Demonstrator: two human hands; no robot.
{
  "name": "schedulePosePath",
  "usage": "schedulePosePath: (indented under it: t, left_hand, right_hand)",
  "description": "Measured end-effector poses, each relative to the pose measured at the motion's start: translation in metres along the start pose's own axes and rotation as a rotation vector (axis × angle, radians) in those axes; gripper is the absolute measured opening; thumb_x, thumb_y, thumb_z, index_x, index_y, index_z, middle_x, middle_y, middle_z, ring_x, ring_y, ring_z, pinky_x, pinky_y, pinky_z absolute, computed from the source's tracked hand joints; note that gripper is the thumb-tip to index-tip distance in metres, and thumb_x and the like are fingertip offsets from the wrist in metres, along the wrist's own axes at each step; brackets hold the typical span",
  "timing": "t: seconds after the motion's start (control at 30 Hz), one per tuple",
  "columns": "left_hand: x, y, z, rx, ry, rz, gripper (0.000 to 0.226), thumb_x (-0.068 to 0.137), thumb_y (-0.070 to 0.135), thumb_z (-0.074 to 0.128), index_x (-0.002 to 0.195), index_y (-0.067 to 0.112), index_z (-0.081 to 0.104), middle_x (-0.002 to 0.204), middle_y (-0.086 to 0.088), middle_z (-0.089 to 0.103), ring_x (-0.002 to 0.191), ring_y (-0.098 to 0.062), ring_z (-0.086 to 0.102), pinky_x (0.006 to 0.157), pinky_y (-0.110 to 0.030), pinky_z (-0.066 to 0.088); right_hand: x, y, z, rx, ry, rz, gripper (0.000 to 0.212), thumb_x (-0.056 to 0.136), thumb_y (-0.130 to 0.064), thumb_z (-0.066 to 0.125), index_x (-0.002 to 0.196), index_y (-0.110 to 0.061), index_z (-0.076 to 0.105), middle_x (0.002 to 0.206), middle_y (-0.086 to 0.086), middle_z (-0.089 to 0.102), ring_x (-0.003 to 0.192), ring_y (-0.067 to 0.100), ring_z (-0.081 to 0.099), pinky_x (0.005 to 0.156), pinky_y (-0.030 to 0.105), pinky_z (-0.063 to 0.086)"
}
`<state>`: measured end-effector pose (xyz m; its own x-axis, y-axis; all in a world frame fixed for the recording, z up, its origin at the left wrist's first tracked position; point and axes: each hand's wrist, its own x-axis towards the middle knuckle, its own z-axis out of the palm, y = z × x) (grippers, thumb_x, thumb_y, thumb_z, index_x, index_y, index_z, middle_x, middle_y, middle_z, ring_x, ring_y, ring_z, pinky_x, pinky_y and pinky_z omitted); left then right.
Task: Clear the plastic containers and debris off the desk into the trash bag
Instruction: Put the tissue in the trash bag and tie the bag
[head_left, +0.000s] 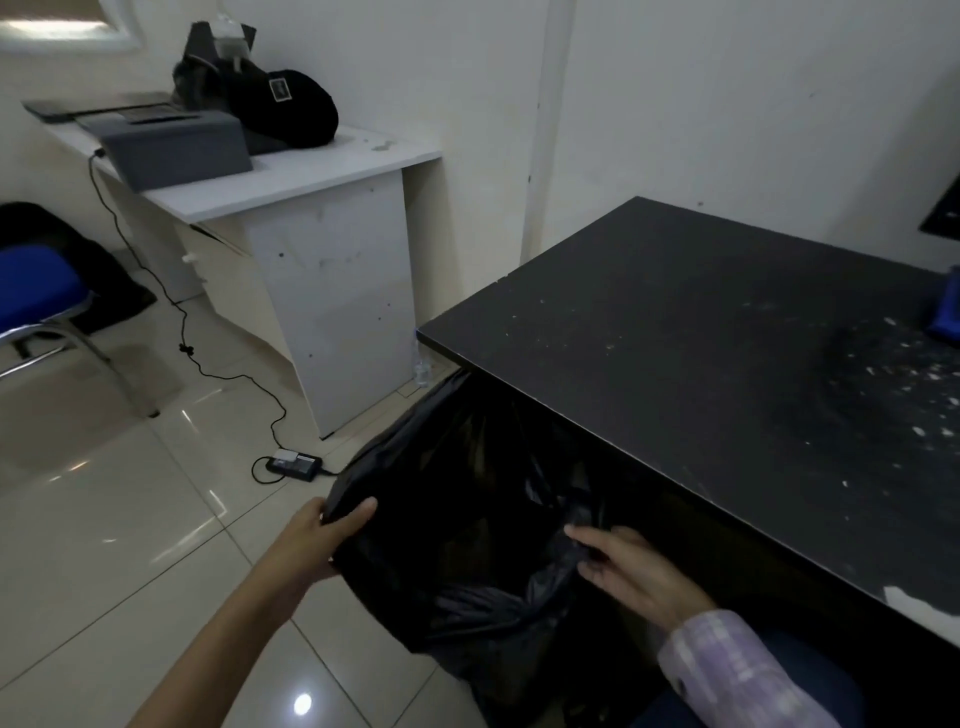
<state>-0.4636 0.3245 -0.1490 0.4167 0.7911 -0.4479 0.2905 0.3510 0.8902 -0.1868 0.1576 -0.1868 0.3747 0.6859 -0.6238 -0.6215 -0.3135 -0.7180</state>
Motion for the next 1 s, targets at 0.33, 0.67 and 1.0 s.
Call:
schedulePosePath:
  t: [0.33, 0.67, 1.0]
  left_hand:
    - [0.009, 0.012, -0.005, 0.364, 0.313, 0.524, 0.020, 0.070, 0.002, 0.078, 0.085, 0.013, 0.070, 0.073, 0.011, 0.066, 0.073, -0.007, 0.063, 0.059, -0.011, 0.044]
    - [0.006, 0.025, 0.030, 0.176, 0.103, 0.876, 0.054, 0.067, 0.016, 0.076, 0.115, 0.035, 0.062, 0.139, 0.004, 0.048, 0.131, -0.009, 0.041, 0.102, -0.028, 0.041]
    - [0.010, 0.051, 0.087, -0.676, -0.275, 0.514, 0.044, 0.086, 0.031, 0.058, 0.095, -0.011, 0.066, 0.119, -0.020, 0.065, 0.121, -0.032, 0.055, 0.105, -0.044, 0.039]
  right_hand:
    - [-0.003, -0.029, -0.015, -0.120, -0.003, -0.144, 0.054, 0.080, 0.006, 0.067, 0.129, 0.003, 0.044, 0.086, 0.005, 0.073, 0.079, 0.016, 0.070, 0.065, 0.026, 0.056]
    - [-0.013, -0.026, 0.005, -0.494, 0.233, -0.532, 0.024, 0.073, -0.033, 0.078, 0.088, -0.039, 0.059, 0.095, -0.014, 0.063, 0.092, 0.007, 0.059, 0.086, 0.025, 0.041]
    - [-0.005, -0.028, 0.048, -0.319, 0.037, -0.689, 0.021, 0.088, -0.025, 0.063, 0.109, -0.029, 0.061, 0.106, -0.021, 0.064, 0.104, -0.002, 0.060, 0.095, 0.020, 0.044]
